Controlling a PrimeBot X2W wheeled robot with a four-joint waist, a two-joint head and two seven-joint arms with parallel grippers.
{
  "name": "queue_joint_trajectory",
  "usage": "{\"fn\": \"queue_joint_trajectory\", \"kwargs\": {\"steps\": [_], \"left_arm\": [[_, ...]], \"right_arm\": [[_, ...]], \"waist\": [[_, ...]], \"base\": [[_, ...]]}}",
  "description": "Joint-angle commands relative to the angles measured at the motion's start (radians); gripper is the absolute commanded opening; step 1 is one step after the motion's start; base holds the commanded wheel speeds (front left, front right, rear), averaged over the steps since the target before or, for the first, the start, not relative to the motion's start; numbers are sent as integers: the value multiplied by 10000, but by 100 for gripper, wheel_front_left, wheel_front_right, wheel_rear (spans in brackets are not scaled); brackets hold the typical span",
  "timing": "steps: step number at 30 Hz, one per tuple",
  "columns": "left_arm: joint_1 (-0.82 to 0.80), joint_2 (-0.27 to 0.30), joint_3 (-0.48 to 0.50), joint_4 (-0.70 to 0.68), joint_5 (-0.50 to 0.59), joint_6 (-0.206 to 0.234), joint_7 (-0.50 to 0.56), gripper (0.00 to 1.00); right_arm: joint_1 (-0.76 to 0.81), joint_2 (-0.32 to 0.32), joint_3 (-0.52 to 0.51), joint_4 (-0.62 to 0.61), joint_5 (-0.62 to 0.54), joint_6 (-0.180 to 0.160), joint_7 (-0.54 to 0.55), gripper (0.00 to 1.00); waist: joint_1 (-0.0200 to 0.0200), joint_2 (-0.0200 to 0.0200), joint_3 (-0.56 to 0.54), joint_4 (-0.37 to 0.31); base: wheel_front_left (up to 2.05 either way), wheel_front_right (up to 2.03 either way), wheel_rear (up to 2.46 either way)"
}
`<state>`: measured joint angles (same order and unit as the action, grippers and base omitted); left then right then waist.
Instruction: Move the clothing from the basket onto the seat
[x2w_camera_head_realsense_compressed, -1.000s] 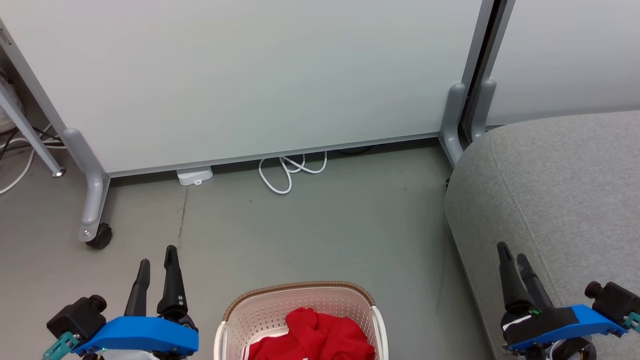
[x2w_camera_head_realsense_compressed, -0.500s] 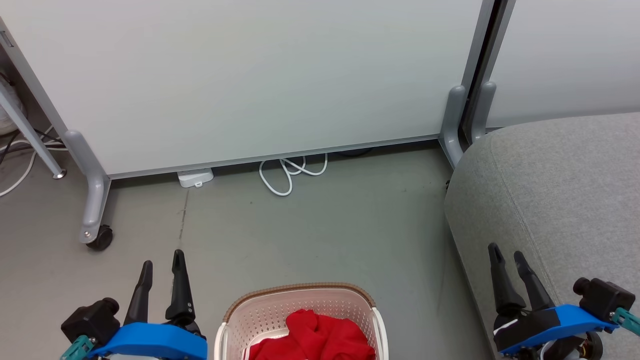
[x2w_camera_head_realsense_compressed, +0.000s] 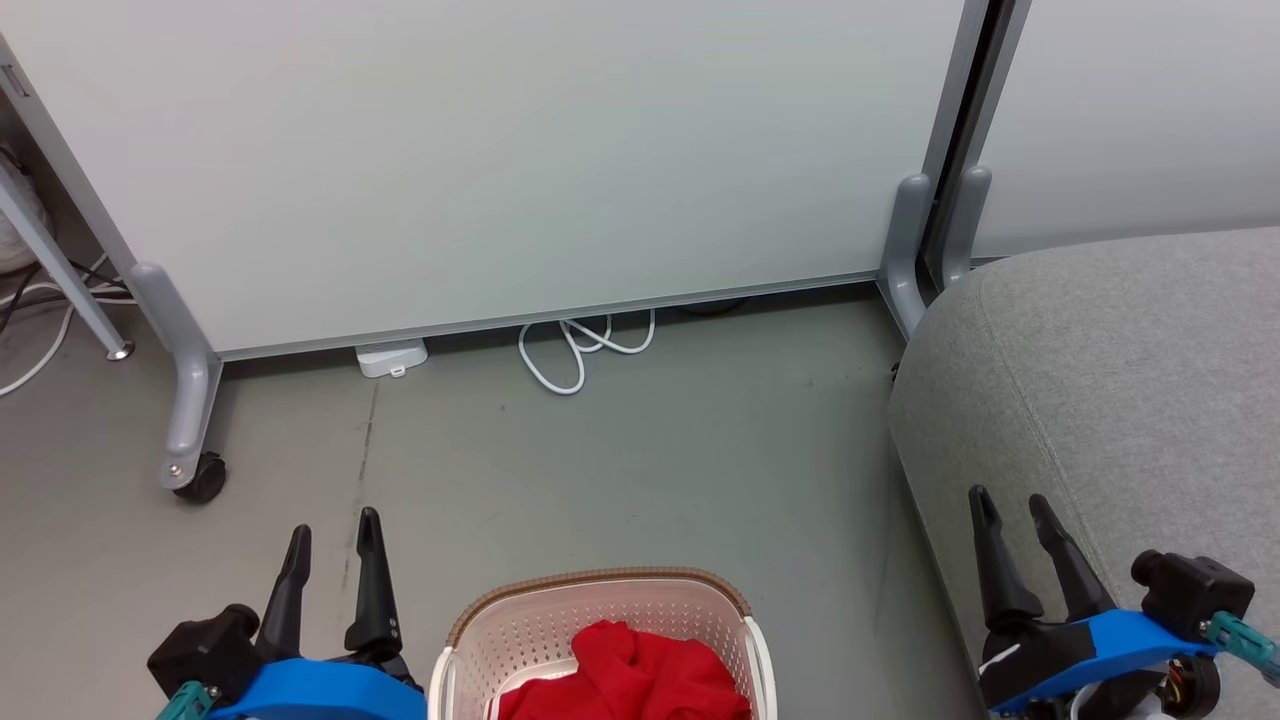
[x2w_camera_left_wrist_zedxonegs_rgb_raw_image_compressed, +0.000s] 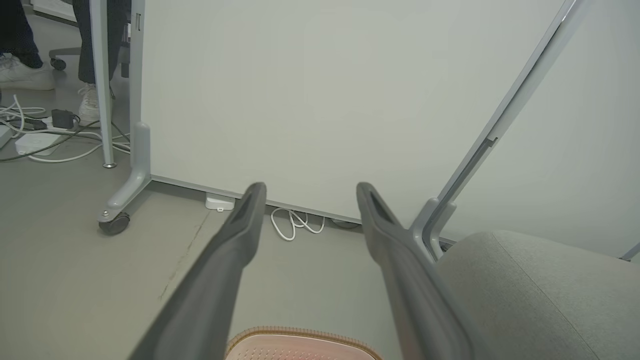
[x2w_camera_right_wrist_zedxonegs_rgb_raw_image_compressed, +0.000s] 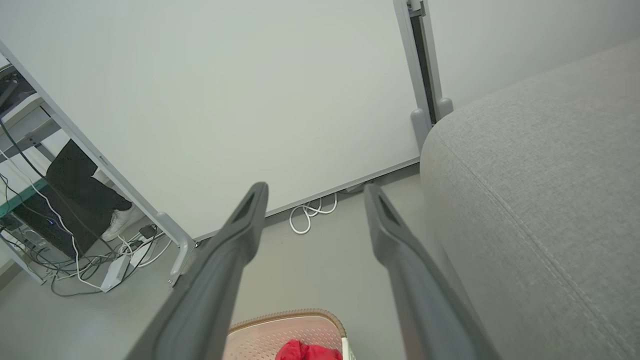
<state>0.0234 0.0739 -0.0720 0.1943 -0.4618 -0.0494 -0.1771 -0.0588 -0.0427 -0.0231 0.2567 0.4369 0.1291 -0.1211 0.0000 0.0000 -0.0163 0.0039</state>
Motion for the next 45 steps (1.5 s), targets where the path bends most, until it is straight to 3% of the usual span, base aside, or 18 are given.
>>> {"fn": "queue_joint_trajectory", "kwargs": {"steps": [1,21,45], "left_arm": [[40,19,22,-64,198,-28,-62,100],[243,-78,55,63,1702,-139,-493,100],[391,-208,-33,163,2683,-211,-898,100]], "right_arm": [[-109,-81,15,-99,-221,18,-82,100],[-20,-95,-210,-44,-2013,22,-234,100],[70,-105,-217,-74,-3403,18,-514,100]], "waist": [[0,0,-3,0],[0,0,-111,-27],[0,0,-165,-34]], "base": [[0,0,0],[0,0,0],[0,0,0]]}}
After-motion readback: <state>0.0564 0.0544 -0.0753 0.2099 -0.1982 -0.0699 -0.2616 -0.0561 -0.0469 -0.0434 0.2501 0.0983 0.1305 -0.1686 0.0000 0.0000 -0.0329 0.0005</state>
